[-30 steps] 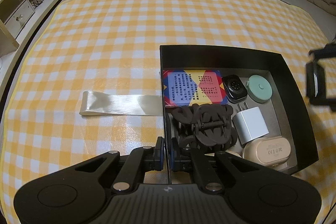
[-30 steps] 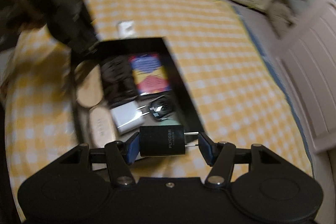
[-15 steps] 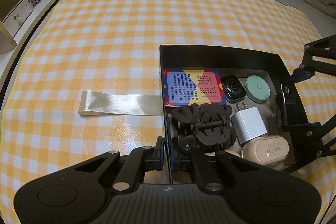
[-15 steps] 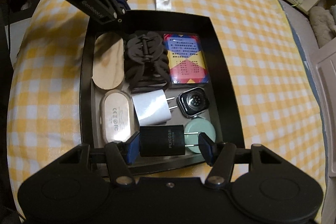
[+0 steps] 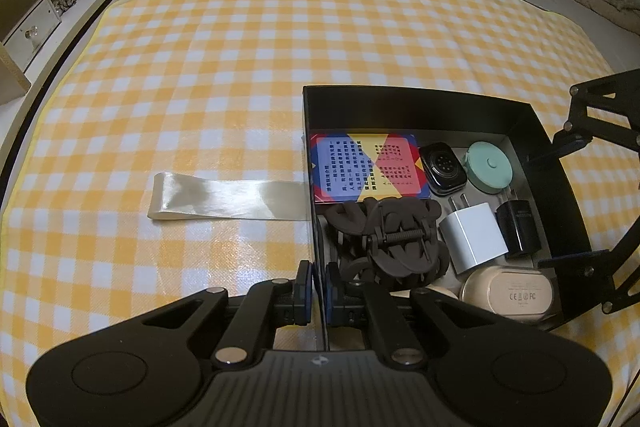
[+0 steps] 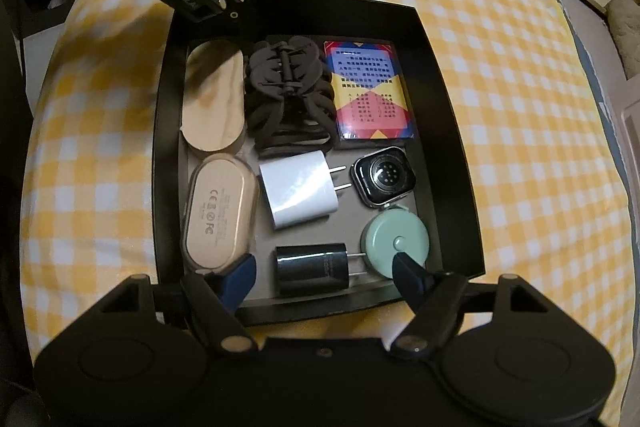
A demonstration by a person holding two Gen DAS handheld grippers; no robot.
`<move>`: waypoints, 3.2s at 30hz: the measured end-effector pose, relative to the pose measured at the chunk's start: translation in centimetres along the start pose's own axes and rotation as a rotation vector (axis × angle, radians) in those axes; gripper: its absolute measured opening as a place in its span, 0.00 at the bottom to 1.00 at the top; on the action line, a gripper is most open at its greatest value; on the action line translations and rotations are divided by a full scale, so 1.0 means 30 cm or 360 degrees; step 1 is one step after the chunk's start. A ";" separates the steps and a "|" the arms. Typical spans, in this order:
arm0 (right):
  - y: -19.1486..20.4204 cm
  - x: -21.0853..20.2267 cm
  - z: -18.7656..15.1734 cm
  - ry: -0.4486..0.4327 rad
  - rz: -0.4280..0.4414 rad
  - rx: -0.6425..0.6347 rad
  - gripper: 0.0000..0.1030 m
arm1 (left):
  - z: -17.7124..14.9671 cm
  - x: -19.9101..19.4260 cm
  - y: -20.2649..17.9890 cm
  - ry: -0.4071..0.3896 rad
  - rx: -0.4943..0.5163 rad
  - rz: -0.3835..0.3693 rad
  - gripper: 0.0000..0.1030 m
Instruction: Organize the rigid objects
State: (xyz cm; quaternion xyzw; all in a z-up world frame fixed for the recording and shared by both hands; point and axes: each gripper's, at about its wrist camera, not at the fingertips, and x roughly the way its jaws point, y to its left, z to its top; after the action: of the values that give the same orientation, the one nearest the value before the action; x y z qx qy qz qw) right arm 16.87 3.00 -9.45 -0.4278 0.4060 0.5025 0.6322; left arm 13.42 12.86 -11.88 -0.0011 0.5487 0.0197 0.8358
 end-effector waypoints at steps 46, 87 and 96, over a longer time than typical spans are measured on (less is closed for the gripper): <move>0.162 -0.467 -0.227 -0.0673 -0.0548 0.1645 1.00 | -0.023 -0.111 0.032 -0.0111 -0.0039 0.0009 0.51; 0.489 -0.565 -0.341 -0.0844 -0.0773 0.1732 1.00 | -0.395 -0.660 -0.170 -0.0804 -0.0065 0.0050 1.00; 0.534 -0.525 -0.349 -0.0775 -0.0727 0.1734 1.00 | -0.443 -0.647 -0.195 -0.0779 -0.0053 0.0050 1.00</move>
State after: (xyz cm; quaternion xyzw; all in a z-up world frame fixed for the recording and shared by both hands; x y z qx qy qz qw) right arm -2.36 -9.39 0.08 0.0056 0.3465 0.1593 0.9244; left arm -6.27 6.08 0.53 -0.0016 0.3292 0.0415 0.9433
